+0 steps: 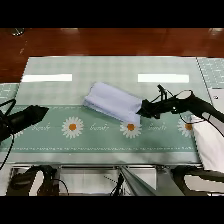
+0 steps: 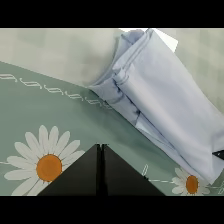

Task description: Fold the shirts.

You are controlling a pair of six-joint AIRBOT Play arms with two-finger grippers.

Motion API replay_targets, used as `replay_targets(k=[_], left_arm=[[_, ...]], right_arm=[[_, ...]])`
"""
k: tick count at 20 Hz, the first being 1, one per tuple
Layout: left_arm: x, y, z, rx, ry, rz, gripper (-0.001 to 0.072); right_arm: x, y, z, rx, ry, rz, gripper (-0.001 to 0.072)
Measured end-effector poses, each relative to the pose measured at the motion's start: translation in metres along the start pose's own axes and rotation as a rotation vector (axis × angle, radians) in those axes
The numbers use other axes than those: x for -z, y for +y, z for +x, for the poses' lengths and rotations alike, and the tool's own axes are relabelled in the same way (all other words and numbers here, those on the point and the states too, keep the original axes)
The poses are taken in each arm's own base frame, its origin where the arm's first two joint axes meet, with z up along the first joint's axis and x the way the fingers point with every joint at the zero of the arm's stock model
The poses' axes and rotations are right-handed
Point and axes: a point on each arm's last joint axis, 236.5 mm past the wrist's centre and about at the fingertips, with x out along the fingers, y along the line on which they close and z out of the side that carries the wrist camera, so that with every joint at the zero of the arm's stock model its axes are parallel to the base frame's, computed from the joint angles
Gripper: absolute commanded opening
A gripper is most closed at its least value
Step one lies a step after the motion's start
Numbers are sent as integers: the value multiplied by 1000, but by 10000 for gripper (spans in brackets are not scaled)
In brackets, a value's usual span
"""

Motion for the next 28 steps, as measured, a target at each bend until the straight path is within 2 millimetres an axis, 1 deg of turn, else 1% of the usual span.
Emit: replay_targets(k=[1,3,5,7,8,10,12,14,15,17,19,22,23,25,28], left_arm=[[0,0,0,0,0,0,22],[0,0,0,0,0,0,23],[0,0,0,0,0,0,23],[0,0,0,0,0,-1,23],[0,0,0,0,0,-2,22],[0,0,0,0,0,-2,23],[0,0,0,0,0,-2,22],[0,0,0,0,0,-2,23],[0,0,0,0,0,-2,23],[0,0,0,0,0,-2,22],[0,0,0,1,1,-2,23],[0,0,0,1,0,-1,23],[0,0,0,1,0,-1,22],[0,0,0,1,0,-1,23],[0,0,0,0,0,-1,23]], right_arm=[[-8,18,-5,-22,-2,-50,19],[-29,55,-25,-46,-33,-162,18],[-50,95,-57,-45,-86,-267,19],[-67,126,-98,-1,-143,-358,19],[-74,136,-120,31,-171,-392,19],[-86,147,-169,104,-234,-428,19],[-92,147,-217,157,-296,-413,19],[-94,135,-264,199,-361,-358,19],[-93,124,-285,223,-382,-320,19],[-83,99,-327,265,-426,-236,19],[-67,69,-364,324,-459,-141,19],[-33,23,-417,432,-546,22,19],[-20,9,-430,465,-572,77,19],[13,-23,-449,541,-612,200,19],[76,-77,-463,684,-636,426,20]])
